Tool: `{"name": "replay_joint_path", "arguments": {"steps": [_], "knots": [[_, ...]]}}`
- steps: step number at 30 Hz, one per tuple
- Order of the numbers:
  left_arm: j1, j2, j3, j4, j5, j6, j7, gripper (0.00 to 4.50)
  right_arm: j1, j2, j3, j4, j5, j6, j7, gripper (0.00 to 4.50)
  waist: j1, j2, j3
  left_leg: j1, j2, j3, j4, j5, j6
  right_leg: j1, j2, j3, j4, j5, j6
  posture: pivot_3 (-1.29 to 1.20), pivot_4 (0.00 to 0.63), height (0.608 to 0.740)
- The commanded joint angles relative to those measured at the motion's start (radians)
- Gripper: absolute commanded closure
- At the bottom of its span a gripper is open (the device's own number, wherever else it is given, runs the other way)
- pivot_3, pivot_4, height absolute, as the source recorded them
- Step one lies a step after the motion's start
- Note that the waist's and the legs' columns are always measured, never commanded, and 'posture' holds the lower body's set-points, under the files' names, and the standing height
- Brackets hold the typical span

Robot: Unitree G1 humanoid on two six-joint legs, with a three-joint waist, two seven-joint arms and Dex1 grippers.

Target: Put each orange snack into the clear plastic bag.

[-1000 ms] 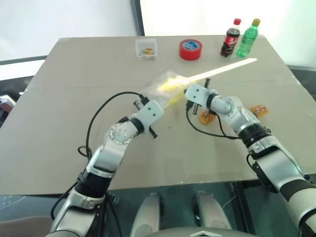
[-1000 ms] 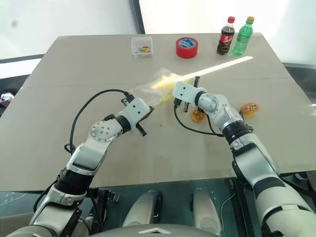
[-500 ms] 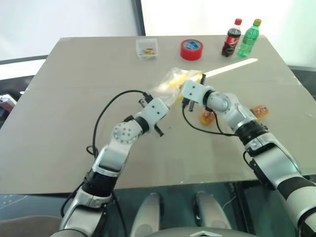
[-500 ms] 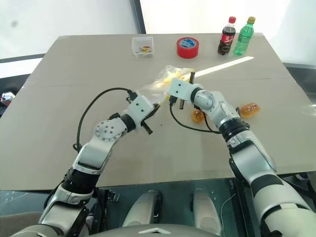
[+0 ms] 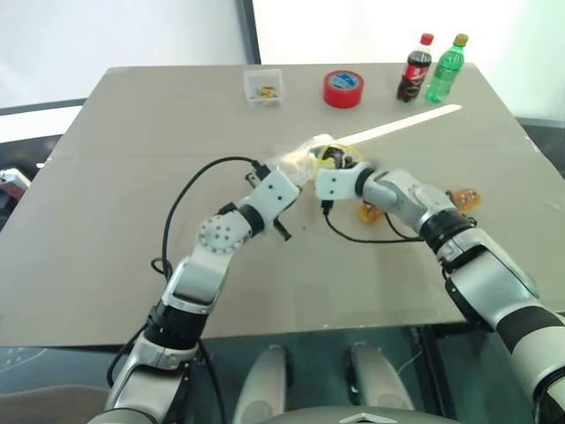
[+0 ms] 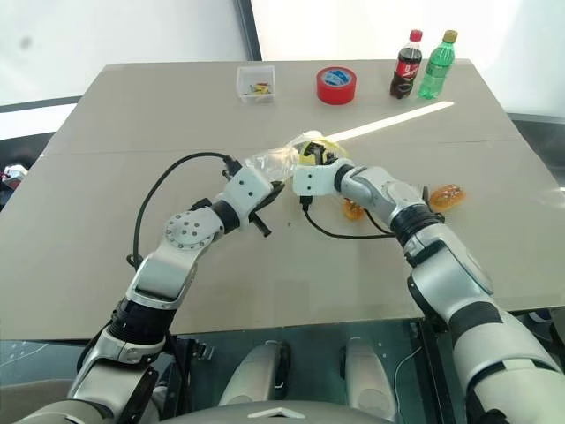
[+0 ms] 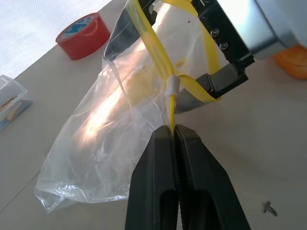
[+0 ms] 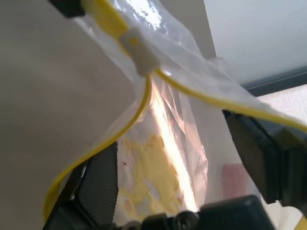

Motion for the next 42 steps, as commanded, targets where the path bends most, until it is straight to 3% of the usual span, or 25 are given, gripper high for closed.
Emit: {"name": "replay_joint_path", "arguments": {"steps": [1,10,13,17,19,21,24,33,36,42], "knots": [[-0.001,0.000,0.004,-0.045,0.001,-0.027,-0.002,4.50,-0.061,0.011,0.004,0.031,-0.019,-0.002,-0.061,0.05,-0.001,0.000,0.000,0.000,0.000,0.000,0.000,0.000,0.000,0.000,0.000,0.000,0.000,0.000,0.000,0.00,0.150,0.740],[-0.008,-0.011,-0.005,-0.025,0.014,-0.031,0.010,4.50,-0.050,-0.002,-0.050,0.038,0.033,0.013,-0.054,0.05,-0.001,0.000,0.000,0.000,0.000,0.000,0.000,0.000,0.000,0.000,0.000,0.000,0.000,0.000,0.000,0.00,0.150,0.740],[-0.016,-0.021,0.001,-0.008,0.022,-0.025,0.026,4.50,0.012,-0.033,-0.097,-0.071,0.134,-0.018,0.075,0.05,0.000,0.000,0.000,0.000,0.000,0.000,0.000,0.000,0.000,0.000,0.000,0.000,0.000,0.000,0.000,0.00,0.150,0.740],[-0.018,-0.029,0.004,0.007,0.028,-0.023,0.041,4.50,0.150,-0.117,-0.167,-0.360,0.299,0.047,0.318,0.05,0.002,0.000,0.000,-0.001,0.000,-0.001,0.000,0.000,0.000,0.001,0.000,-0.001,-0.001,0.000,0.000,0.00,0.150,0.740],[-0.017,-0.032,-0.001,0.012,0.031,-0.025,0.047,4.50,0.237,-0.157,-0.237,-0.538,0.428,0.200,0.454,0.05,0.003,0.000,0.000,-0.001,0.000,-0.001,0.000,0.000,0.000,0.001,0.000,0.000,0.000,0.000,0.000,0.00,0.150,0.740],[-0.015,-0.036,-0.001,0.013,0.033,-0.024,0.050,4.50,0.320,-0.160,-0.316,-0.736,0.584,0.496,0.584,0.05,0.004,0.000,0.000,-0.001,0.000,-0.002,0.000,0.000,0.000,0.001,0.000,-0.002,0.000,0.000,0.000,0.00,0.150,0.740],[-0.015,-0.041,-0.002,0.020,0.036,-0.027,0.054,4.50,0.394,-0.163,-0.388,-0.957,0.697,0.806,0.646,0.05,0.000,0.000,0.000,0.001,0.000,-0.004,0.002,0.000,0.000,0.003,0.000,-0.002,0.001,0.000,0.000,0.00,0.150,0.740],[-0.006,-0.047,-0.004,0.027,0.041,-0.035,0.058,4.50,0.579,-0.218,-0.528,-1.412,0.761,1.472,0.553,0.05,0.014,0.001,-0.001,-0.001,0.000,-0.006,0.006,0.000,0.000,0.005,0.000,-0.006,0.001,0.000,0.000,0.00,0.150,0.740],[-0.006,-0.048,-0.004,0.036,0.039,-0.041,0.054,4.50,0.600,-0.177,-0.552,-1.497,0.770,1.637,0.479,0.05,0.012,0.001,-0.001,-0.001,0.000,-0.006,0.006,0.000,0.000,0.004,0.000,-0.006,0.001,0.000,0.000,0.00,0.150,0.740],[-0.033,-0.055,-0.011,0.069,0.038,-0.057,0.040,4.50,0.605,0.039,-0.581,-1.557,0.799,1.940,0.324,0.05,0.006,0.001,-0.001,-0.001,0.001,-0.006,0.006,0.000,0.000,0.004,0.001,-0.007,0.002,0.000,0.000,0.00,0.150,0.740]]}}
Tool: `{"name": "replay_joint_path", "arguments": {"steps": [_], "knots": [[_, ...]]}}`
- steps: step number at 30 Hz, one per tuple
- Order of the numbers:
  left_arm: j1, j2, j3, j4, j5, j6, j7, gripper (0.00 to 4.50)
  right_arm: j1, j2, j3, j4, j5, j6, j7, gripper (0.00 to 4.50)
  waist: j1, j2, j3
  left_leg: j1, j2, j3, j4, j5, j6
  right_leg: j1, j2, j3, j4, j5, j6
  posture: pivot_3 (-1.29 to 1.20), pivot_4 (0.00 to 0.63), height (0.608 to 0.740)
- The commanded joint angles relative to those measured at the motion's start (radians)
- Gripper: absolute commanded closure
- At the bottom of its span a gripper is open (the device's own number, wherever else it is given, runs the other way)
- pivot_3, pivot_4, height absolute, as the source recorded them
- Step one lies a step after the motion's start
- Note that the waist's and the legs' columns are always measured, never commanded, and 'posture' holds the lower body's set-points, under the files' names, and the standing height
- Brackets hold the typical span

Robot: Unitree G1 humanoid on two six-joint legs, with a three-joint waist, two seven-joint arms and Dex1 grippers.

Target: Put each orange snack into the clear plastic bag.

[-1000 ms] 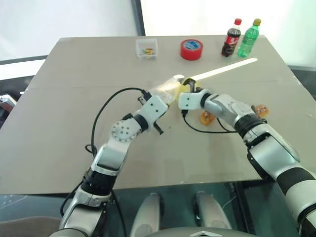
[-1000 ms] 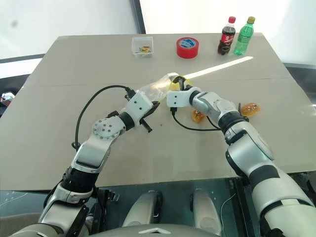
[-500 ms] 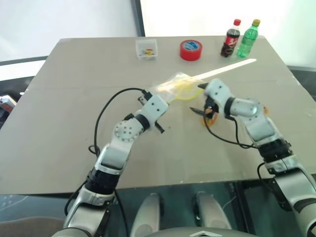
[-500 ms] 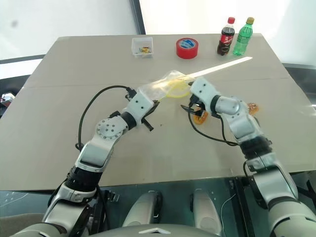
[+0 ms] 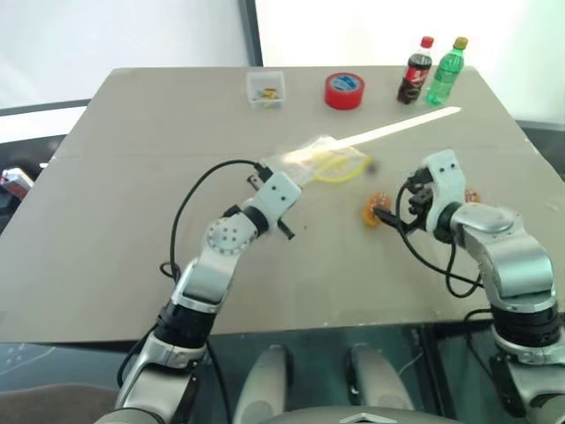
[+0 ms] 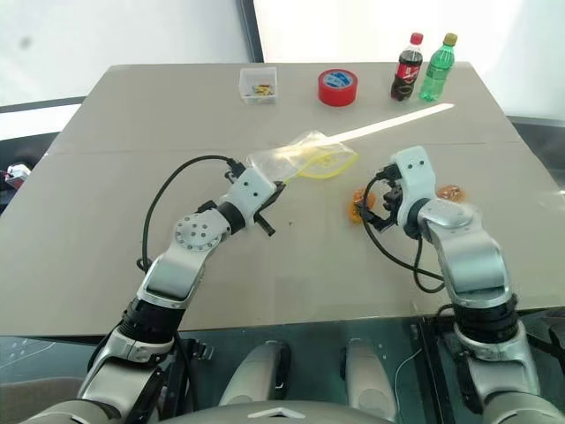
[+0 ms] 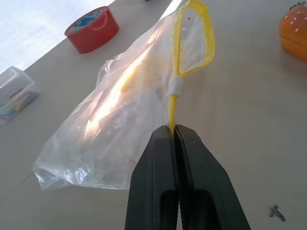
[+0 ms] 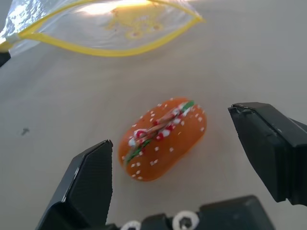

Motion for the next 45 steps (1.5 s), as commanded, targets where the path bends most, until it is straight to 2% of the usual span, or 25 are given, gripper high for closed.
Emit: {"name": "replay_joint_path", "arguments": {"steps": [1,5,13,21,26,29,35,36,45], "knots": [[-0.027,0.000,-0.006,-0.006,0.003,-0.034,-0.010,4.50,-0.015,0.065,-0.020,-0.045,0.016,0.110,-0.081,0.05,0.000,0.000,0.000,0.000,0.000,0.000,0.000,0.000,0.000,0.000,0.000,0.000,0.000,0.000,0.000,0.00,0.150,0.740],[-0.033,0.003,0.000,0.001,0.003,-0.038,-0.016,4.50,-0.020,0.143,-0.044,-0.027,0.014,0.173,-0.163,0.05,0.002,0.000,0.000,0.000,-0.001,0.000,0.000,0.000,0.000,0.000,-0.001,0.000,-0.001,0.000,0.000,0.00,0.150,0.740],[-0.028,0.005,0.001,-0.003,0.008,-0.037,-0.018,4.50,-0.059,0.238,-0.069,0.089,-0.008,0.094,-0.306,0.05,-0.005,0.000,0.000,0.000,0.000,0.000,0.000,0.000,0.000,0.000,-0.001,0.000,0.000,0.000,0.000,0.00,0.150,0.740],[-0.025,0.004,0.000,-0.007,0.014,-0.034,-0.017,4.50,-0.113,0.263,-0.122,0.172,-0.005,0.010,-0.385,0.05,-0.003,0.000,0.000,0.000,-0.001,0.000,0.000,0.000,0.000,0.000,-0.001,0.000,-0.001,0.000,0.000,0.00,0.150,0.740],[-0.024,0.005,-0.001,-0.008,0.017,-0.034,-0.017,4.50,-0.112,0.264,-0.110,0.196,0.007,-0.020,-0.394,0.05,-0.004,0.000,0.000,0.000,-0.001,0.000,0.000,0.000,0.000,0.000,-0.001,0.000,-0.001,0.000,0.000,0.00,0.150,0.740],[-0.026,0.006,0.001,-0.004,0.018,-0.036,-0.016,4.50,-0.108,0.251,-0.094,0.210,0.008,-0.040,-0.395,0.80,-0.004,0.000,0.000,0.000,-0.001,0.000,-0.001,0.000,0.000,0.000,-0.001,0.000,-0.001,0.000,0.000,0.00,0.150,0.740],[-0.022,0.007,-0.001,-0.008,0.020,-0.036,-0.016,4.50,-0.099,0.220,-0.070,0.215,0.020,-0.053,-0.383,3.78,-0.004,0.000,0.000,0.000,-0.001,0.000,-0.001,0.000,0.000,0.000,-0.001,0.000,-0.001,0.000,0.000,0.00,0.150,0.740],[-0.021,0.006,-0.002,-0.009,0.020,-0.035,-0.015,4.50,-0.097,0.208,-0.061,0.214,0.021,-0.057,-0.378,3.97,-0.004,0.000,0.000,0.000,-0.001,0.000,-0.001,0.000,0.000,0.000,-0.001,0.000,-0.001,0.000,0.000,0.00,0.150,0.740],[-0.022,0.001,-0.008,-0.004,0.021,-0.041,-0.014,4.50,-0.146,0.061,0.029,0.218,0.060,-0.271,-0.238,3.97,-0.006,0.000,0.000,0.000,-0.001,0.000,-0.001,0.000,0.000,0.000,-0.001,0.000,-0.001,0.000,0.000,0.00,0.150,0.740]]}}
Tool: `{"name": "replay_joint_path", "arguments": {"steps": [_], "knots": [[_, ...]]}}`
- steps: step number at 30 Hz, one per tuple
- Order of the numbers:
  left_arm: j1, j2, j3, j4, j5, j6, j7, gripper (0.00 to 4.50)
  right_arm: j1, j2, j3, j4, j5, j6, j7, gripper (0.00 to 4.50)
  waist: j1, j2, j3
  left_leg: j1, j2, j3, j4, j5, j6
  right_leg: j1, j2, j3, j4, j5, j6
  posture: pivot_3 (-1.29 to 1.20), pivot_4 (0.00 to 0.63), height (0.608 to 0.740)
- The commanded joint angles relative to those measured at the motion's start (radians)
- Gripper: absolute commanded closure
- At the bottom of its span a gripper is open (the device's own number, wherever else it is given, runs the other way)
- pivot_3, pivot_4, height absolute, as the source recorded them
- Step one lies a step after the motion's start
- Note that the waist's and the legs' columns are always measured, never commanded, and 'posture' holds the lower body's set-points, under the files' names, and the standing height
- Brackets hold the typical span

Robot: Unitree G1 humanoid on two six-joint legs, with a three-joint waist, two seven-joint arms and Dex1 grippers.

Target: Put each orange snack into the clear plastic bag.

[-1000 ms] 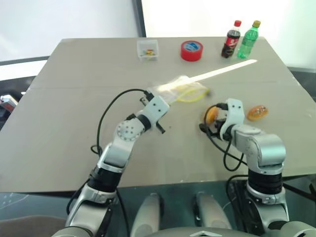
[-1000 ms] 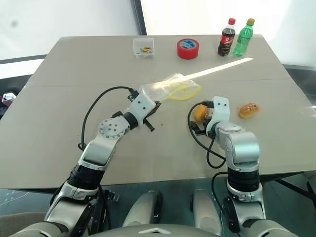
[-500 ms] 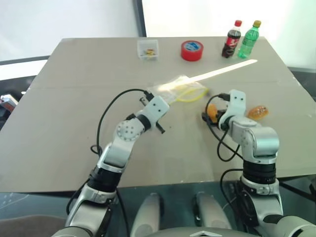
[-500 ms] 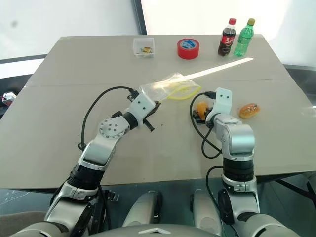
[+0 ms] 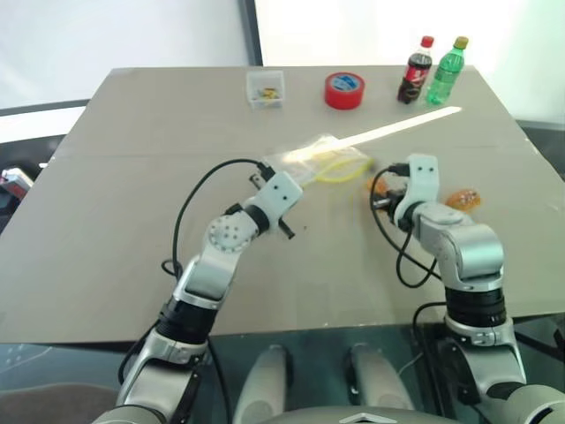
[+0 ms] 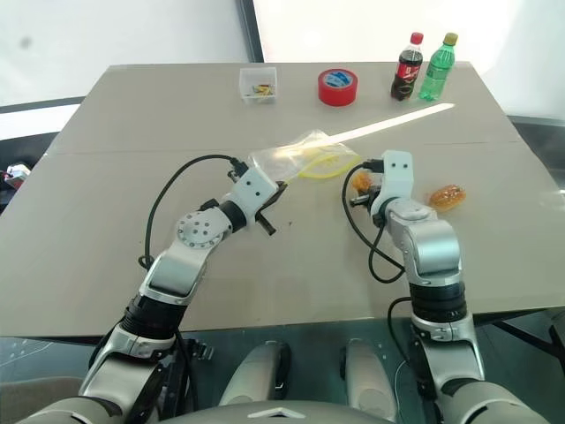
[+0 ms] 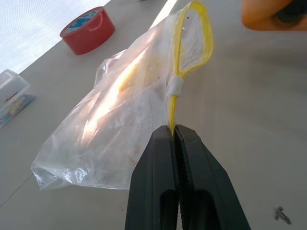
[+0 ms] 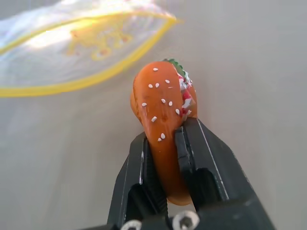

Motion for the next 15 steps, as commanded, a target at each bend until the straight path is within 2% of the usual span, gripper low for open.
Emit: {"name": "replay_joint_path", "arguments": {"steps": [1,15], "knots": [[-0.008,-0.003,-0.006,-0.018,0.008,-0.023,0.004,4.50,-0.041,-0.034,0.032,-0.020,0.020,-0.082,0.056,3.97,-0.001,0.000,0.000,0.000,0.000,0.000,0.000,0.000,0.000,0.000,0.000,0.000,0.000,0.000,0.000,0.00,0.150,0.740],[-0.017,-0.027,-0.020,-0.032,-0.010,-0.066,-0.014,4.50,-0.081,-0.053,0.100,0.087,0.030,-0.175,0.111,3.97,0.001,0.000,0.000,0.000,0.000,0.000,0.000,0.000,0.000,0.000,0.000,0.000,0.000,0.000,0.000,0.00,0.150,0.740]]}}
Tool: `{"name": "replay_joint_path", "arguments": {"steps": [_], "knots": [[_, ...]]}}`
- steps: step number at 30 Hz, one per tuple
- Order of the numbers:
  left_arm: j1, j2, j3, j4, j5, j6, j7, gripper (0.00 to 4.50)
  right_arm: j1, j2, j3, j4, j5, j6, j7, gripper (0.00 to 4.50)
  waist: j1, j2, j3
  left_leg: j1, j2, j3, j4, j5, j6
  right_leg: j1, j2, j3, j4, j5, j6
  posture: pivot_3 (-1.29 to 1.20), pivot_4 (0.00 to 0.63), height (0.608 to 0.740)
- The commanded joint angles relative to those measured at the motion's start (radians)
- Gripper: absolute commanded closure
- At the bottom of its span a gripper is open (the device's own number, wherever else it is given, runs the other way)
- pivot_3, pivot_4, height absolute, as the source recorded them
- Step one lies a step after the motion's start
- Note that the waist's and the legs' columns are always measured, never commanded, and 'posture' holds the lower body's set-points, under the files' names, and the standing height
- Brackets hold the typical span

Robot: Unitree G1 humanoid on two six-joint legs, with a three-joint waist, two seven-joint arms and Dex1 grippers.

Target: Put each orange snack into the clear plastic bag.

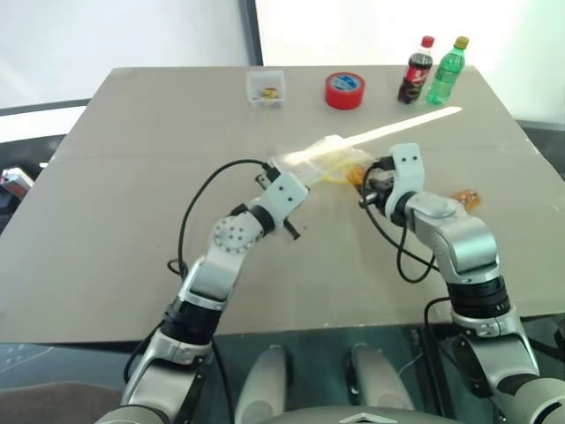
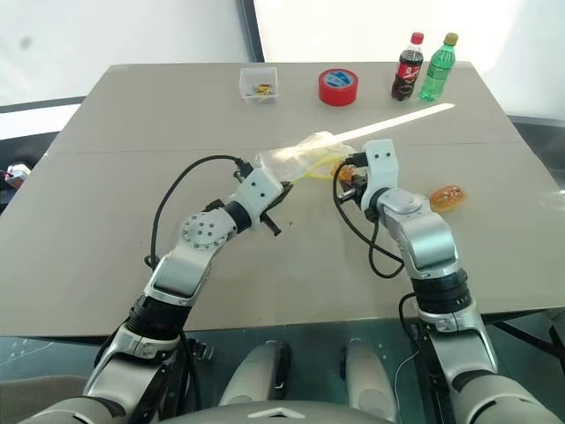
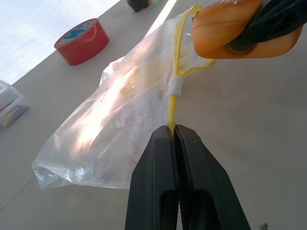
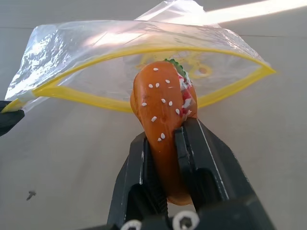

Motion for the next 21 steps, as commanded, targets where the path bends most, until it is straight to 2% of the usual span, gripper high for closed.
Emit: {"name": "replay_joint_path", "arguments": {"steps": [1,6,10,15,18,20,21], "knots": [[-0.014,-0.003,-0.010,-0.034,-0.011,-0.039,-0.022,4.50,-0.053,-0.016,0.011,0.011,-0.003,-0.065,0.023,3.97,-0.001,0.000,0.000,0.000,0.000,0.000,0.000,0.000,0.000,0.000,0.000,0.000,0.000,0.000,0.000,0.00,0.150,0.740],[-0.001,0.033,-0.031,-0.030,0.000,-0.097,-0.071,4.50,-0.082,-0.061,0.070,0.053,-0.030,-0.134,0.071,3.97,-0.001,0.000,0.000,0.000,0.000,0.000,0.000,0.000,0.000,0.000,0.000,0.000,0.000,0.000,0.000,0.00,0.150,0.740],[0.005,0.087,-0.042,-0.006,0.005,-0.173,-0.124,4.50,-0.074,-0.160,0.211,0.083,-0.135,-0.332,0.146,3.97,-0.001,0.000,0.000,0.000,0.000,0.000,-0.001,0.000,0.000,0.000,0.000,0.000,-0.001,0.000,0.000,0.00,0.150,0.740],[-0.018,0.086,-0.035,0.022,-0.005,-0.213,-0.131,4.50,-0.094,-0.159,0.234,0.158,-0.183,-0.444,0.156,3.97,0.000,0.000,0.000,0.000,0.000,0.000,-0.001,0.000,0.000,0.000,0.000,0.000,-0.001,0.000,0.000,0.00,0.150,0.740],[-0.019,0.080,-0.034,0.025,-0.005,-0.216,-0.130,4.50,-0.118,-0.086,0.165,0.190,-0.130,-0.421,0.141,3.97,-0.002,0.000,0.000,0.000,0.000,0.000,-0.001,0.000,0.000,0.000,0.000,0.000,-0.001,0.000,0.000,0.00,0.150,0.740],[-0.013,0.077,-0.037,0.020,-0.006,-0.221,-0.131,4.50,-0.148,-0.144,0.251,0.251,-0.281,-0.558,0.108,3.97,-0.001,0.001,0.001,0.000,0.000,0.001,-0.001,0.000,0.000,0.000,0.000,0.000,-0.001,0.000,0.000,0.00,0.150,0.740],[-0.012,0.075,-0.037,0.017,-0.008,-0.222,-0.132,4.50,-0.152,-0.135,0.246,0.276,-0.282,-0.568,0.108,3.97,0.000,0.001,0.001,0.000,0.000,0.001,-0.001,0.000,0.000,-0.001,0.000,0.000,-0.001,0.000,0.000,0.00,0.150,0.740]]}}
